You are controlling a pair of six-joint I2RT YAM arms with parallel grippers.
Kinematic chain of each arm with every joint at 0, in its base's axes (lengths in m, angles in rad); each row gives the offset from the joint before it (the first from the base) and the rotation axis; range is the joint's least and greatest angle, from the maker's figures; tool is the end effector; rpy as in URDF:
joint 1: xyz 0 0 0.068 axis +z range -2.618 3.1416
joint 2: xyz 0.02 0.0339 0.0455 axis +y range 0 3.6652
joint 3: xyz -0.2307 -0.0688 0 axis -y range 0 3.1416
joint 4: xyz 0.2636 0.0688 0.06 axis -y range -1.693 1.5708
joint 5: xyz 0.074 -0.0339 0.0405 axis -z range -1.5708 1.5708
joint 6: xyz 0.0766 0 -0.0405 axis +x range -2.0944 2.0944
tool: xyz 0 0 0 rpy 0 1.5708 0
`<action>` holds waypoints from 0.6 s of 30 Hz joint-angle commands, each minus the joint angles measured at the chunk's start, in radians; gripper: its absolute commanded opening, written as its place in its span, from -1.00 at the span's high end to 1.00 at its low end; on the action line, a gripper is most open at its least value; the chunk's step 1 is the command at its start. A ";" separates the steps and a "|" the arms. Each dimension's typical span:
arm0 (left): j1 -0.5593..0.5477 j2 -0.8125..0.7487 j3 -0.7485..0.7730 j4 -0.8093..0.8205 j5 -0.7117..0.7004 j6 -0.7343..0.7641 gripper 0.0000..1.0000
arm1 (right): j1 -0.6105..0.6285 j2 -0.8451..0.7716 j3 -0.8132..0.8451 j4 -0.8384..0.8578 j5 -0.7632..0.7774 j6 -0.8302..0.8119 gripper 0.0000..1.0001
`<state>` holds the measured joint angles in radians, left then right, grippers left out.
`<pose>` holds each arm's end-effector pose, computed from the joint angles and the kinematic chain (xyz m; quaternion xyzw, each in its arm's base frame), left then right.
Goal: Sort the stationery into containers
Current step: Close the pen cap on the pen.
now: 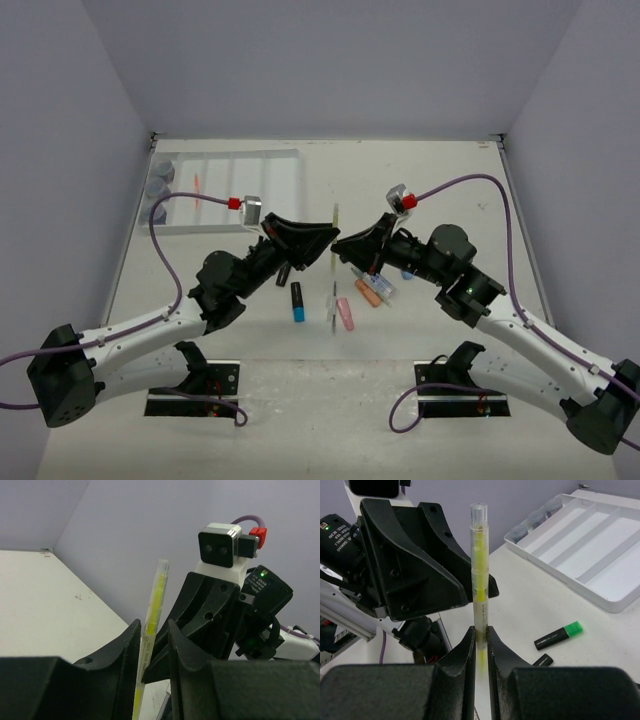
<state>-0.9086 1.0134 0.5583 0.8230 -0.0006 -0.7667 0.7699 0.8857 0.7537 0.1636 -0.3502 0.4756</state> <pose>0.1855 -0.2379 0.3015 0.0399 0.5644 -0.6126 0.5519 0.1893 0.2201 0.3215 -0.2242 0.6595 0.5110 0.5037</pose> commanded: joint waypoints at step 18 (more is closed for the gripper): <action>-0.004 -0.068 0.041 0.048 0.201 0.125 1.00 | -0.001 0.113 0.074 0.152 -0.237 -0.013 0.56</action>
<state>-0.9119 0.9783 0.5838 0.7554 0.1229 -0.6689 0.7669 0.9713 0.7745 0.2416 -0.4970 0.4598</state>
